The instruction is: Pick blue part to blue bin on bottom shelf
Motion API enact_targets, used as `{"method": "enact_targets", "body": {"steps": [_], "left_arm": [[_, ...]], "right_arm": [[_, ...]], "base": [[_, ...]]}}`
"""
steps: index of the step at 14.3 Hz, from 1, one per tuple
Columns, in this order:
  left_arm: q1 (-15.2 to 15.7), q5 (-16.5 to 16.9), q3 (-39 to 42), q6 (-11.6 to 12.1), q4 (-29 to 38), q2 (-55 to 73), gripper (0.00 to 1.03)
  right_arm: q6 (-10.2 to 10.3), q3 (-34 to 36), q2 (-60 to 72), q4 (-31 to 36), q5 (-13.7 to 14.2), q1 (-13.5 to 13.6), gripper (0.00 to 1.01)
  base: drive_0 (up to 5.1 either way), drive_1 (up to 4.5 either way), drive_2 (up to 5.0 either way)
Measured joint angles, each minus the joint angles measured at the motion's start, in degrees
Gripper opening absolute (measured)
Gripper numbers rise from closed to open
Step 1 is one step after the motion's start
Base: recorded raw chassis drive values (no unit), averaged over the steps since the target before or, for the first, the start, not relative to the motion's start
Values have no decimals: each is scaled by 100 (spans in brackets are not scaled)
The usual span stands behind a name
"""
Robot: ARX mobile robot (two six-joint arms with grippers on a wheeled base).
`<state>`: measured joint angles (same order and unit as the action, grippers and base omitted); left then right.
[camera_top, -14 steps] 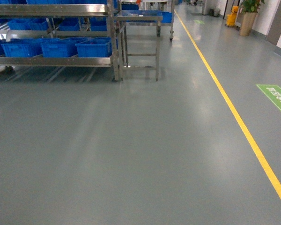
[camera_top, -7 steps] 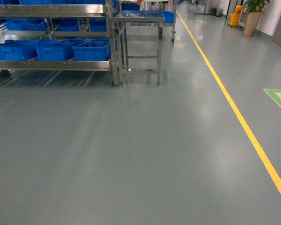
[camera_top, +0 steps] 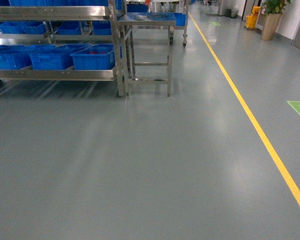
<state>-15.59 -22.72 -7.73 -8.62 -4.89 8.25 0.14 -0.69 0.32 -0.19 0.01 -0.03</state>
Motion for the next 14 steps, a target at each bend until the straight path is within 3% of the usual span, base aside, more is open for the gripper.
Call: {"method": "enact_targets", "body": {"steps": [14], "left_arm": [[0,7,0,0,-4,0,43]], "right_arm": [[0,0,0,-9,0,2,98]], "base": [[5,417,-407]]}}
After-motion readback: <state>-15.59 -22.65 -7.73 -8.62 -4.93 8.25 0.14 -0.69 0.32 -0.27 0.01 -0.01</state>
